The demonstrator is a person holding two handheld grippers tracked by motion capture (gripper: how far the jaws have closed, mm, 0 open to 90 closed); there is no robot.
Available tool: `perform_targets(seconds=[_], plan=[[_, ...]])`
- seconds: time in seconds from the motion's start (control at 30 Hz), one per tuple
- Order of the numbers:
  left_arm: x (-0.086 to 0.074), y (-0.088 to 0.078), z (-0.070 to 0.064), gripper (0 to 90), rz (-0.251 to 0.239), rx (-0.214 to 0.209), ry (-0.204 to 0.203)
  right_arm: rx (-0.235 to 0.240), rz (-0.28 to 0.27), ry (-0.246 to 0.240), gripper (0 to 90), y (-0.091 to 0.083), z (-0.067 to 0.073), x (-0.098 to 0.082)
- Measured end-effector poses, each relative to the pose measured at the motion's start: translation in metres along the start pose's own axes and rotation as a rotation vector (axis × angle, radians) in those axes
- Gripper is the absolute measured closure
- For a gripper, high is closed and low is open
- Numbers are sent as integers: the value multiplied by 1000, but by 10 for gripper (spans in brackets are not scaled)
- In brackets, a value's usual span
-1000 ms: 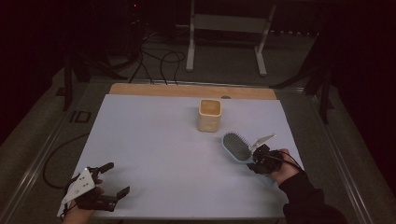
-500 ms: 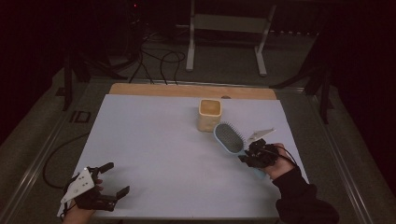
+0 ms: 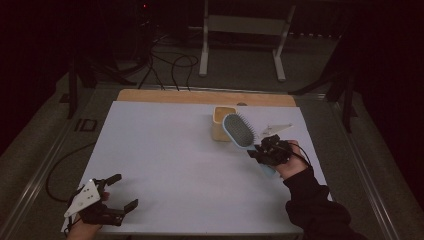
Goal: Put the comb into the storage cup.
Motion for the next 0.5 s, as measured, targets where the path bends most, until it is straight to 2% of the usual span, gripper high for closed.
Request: perform_targets(seconds=[0.2, 0.5], plan=[[0, -1, 1, 0, -2, 3, 1, 9, -66, 19, 704, 3, -2, 26], [0, -1, 1, 0, -2, 4, 3, 17, -133, 25, 704, 7, -1, 54]])
Point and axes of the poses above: each handheld gripper's, and its own axes: y roughly forward along the jaws, x roughly out of its top, z roughly to its left, the point moved 8 cm from there along y, roughly forward along the jaws, and after that the axes turned 2 degrees about y, right-handed, at the moved point
